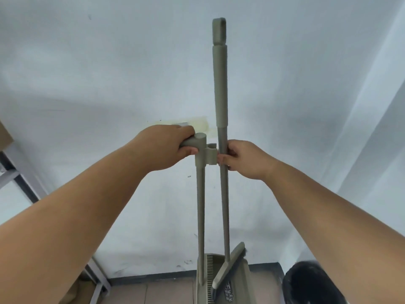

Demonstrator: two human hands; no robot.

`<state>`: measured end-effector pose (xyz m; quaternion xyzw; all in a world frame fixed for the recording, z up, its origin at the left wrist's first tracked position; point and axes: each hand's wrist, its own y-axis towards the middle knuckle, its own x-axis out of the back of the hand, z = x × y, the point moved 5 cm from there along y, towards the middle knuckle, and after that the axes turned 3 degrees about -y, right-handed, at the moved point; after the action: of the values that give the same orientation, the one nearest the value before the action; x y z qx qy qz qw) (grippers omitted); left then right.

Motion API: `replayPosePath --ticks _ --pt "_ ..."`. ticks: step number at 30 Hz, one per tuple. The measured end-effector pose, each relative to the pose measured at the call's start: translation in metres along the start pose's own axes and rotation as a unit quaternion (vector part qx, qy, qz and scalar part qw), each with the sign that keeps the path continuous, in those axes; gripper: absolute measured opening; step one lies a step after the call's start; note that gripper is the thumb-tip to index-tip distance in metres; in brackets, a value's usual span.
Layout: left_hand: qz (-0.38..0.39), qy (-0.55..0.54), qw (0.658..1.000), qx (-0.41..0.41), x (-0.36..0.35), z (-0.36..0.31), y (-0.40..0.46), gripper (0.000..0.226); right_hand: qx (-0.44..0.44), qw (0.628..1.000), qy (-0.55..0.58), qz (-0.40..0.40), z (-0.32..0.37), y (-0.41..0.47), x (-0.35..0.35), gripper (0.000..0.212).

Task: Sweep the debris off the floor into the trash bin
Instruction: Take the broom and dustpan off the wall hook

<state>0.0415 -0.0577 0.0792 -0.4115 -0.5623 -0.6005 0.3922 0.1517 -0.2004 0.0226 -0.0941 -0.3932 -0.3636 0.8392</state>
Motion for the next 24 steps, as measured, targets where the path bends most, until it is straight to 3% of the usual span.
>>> replayPosePath --ticks 7,19,24 --pt "0.024 0.027 0.999 0.026 0.005 0.017 -0.004 0.023 -0.023 0.999 0.037 0.014 0.004 0.003 -0.011 0.02" --pt "0.041 0.068 0.991 0.104 0.002 0.044 -0.029 0.029 -0.077 0.994 -0.011 0.082 0.022 0.015 -0.041 0.021" --pt "0.025 0.087 0.988 0.124 0.003 0.046 -0.032 0.03 -0.133 0.976 0.098 0.141 0.032 0.02 -0.054 0.023"
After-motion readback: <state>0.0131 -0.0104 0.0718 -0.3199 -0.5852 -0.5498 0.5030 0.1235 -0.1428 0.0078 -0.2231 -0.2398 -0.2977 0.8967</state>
